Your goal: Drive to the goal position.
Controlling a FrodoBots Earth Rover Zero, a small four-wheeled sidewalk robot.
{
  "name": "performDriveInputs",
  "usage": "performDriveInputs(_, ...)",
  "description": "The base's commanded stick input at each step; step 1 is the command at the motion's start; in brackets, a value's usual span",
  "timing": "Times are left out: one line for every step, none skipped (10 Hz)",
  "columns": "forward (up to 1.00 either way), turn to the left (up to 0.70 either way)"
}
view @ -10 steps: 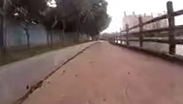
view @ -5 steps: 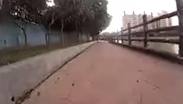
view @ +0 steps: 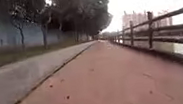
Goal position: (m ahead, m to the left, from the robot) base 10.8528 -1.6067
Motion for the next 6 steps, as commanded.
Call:
performDriveInputs(0.7,-0.27)
performDriveInputs(0.7,-0.23)
performDriveInputs(0.7,-0.13)
performDriveInputs(0.7,-0.03)
performDriveInputs(0.7,0.0)
performDriveInputs(0.7,0.0)
